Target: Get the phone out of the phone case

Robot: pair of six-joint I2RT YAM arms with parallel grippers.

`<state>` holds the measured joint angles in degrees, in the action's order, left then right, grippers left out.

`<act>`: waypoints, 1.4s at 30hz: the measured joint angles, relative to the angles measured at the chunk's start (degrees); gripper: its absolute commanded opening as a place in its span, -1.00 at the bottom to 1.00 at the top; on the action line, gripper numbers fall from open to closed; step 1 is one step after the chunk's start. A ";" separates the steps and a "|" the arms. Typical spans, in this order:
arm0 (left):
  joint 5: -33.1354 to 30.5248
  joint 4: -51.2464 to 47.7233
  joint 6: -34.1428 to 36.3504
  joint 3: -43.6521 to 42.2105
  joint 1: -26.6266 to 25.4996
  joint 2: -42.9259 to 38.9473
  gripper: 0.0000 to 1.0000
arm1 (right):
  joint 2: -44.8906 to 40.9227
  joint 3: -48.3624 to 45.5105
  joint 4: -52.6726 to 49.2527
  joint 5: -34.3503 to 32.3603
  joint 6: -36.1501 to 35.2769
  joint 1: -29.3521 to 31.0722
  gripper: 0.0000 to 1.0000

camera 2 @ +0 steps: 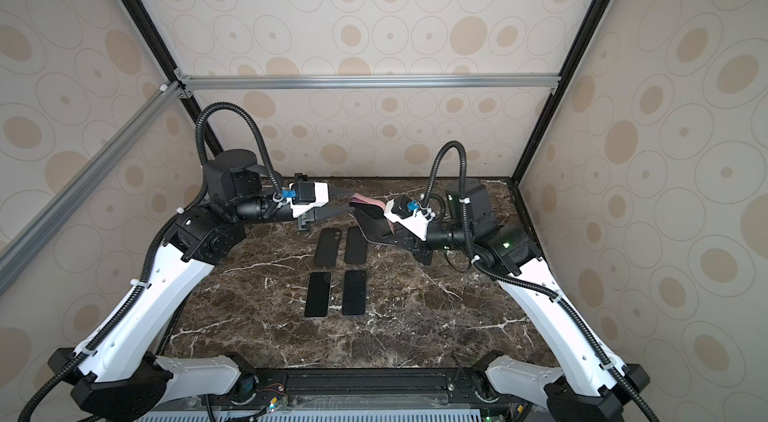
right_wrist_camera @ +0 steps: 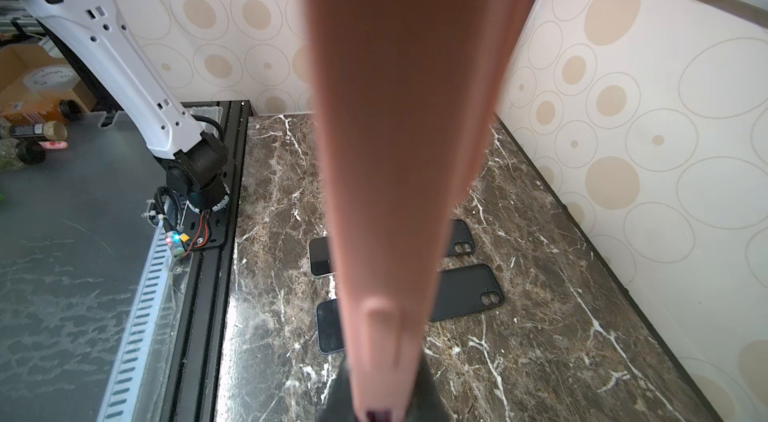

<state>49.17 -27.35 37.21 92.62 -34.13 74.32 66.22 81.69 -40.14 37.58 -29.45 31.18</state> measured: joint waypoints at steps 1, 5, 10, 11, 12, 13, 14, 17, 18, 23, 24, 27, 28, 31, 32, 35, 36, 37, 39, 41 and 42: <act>-0.02 -0.39 -0.02 -0.07 0.02 0.02 -0.44 | 0.20 0.28 -0.70 -0.42 -0.76 0.17 -1.00; 0.68 -1.66 -0.09 -0.35 0.13 0.02 -0.38 | 0.94 2.10 -3.58 -3.43 -3.23 1.38 -1.00; 10.69 -4.83 -0.04 -1.92 -3.10 2.08 -0.34 | 3.54 3.21 -2.05 -2.64 -8.02 6.34 -1.00; 11.67 -5.05 -0.07 -2.27 -2.99 2.14 -0.34 | 3.61 3.21 -2.38 -2.97 -8.50 6.36 -1.00; 12.37 -5.09 -0.07 -2.45 -2.84 2.16 -0.34 | 3.61 3.21 -2.45 -3.43 -8.79 6.40 -1.00; 12.79 -5.03 -0.07 -2.58 -2.82 2.14 -0.34 | 3.54 3.21 -2.45 -3.74 -9.03 6.56 -1.00; 12.90 -4.83 -0.11 -2.78 -2.82 1.99 -0.30 | 3.43 3.21 -2.34 -4.07 -9.11 6.73 -1.00; 12.59 -1.77 -1.60 -5.09 -2.89 0.09 -0.23 | 2.47 2.10 -0.68 -5.97 -8.74 7.32 -1.00; 12.22 0.22 -2.64 -6.62 -2.91 -0.85 -0.22 | 2.08 1.44 0.02 -6.58 -8.63 7.50 -1.00; 7.65 14.19 -10.75 -17.77 -2.95 -7.74 -0.05 | 0.22 -2.75 4.79 -8.17 -7.54 8.66 -1.00; 6.49 16.70 -12.24 -19.47 -2.93 -8.96 0.03 | -0.13 -3.52 6.14 -8.15 -7.17 8.81 -1.00; 1.44 23.78 -16.52 -24.11 -2.73 -12.48 0.19 | -1.73 -5.29 10.80 -8.52 -5.64 8.96 -1.00; -0.63 25.83 -17.75 -25.53 -2.60 -13.79 0.21 | -2.56 -5.97 12.57 -8.96 -4.85 8.94 -1.00; -6.34 30.58 -19.89 -28.06 -2.51 -17.00 0.25 | -4.94 -7.43 17.22 -10.69 -1.99 8.79 -1.00; -7.67 31.69 -20.17 -28.48 -2.51 -17.68 0.25 | -5.42 -7.65 18.27 -11.15 -1.31 8.70 -1.00; -12.37 35.54 -21.24 -29.94 -2.51 -19.85 0.20 | -6.38 -8.13 21.16 -13.70 1.97 8.63 -1.00; -13.44 36.37 -21.42 -30.21 -2.51 -20.31 0.19 | -6.38 -8.13 21.84 -14.56 3.04 8.61 -1.00; -14.25 37.11 -21.51 -30.25 -2.51 -20.55 0.18 | -6.32 -8.13 22.29 -15.34 3.96 8.61 -1.00; -15.28 38.36 -21.68 -30.25 -2.51 -20.63 0.16 | -6.08 -8.13 22.51 -16.24 5.57 8.61 -1.00; -16.04 39.23 -21.86 -30.25 -2.51 -20.52 0.14 | -5.64 -8.13 22.51 -16.72 6.69 8.61 -1.00; -16.26 39.54 -21.99 -30.25 -2.51 -20.46 0.13 | -5.38 -8.13 22.47 -16.81 7.17 8.61 -1.00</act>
<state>32.91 12.19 15.22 62.37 -36.64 53.87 60.84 73.56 -17.67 20.78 -22.28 39.79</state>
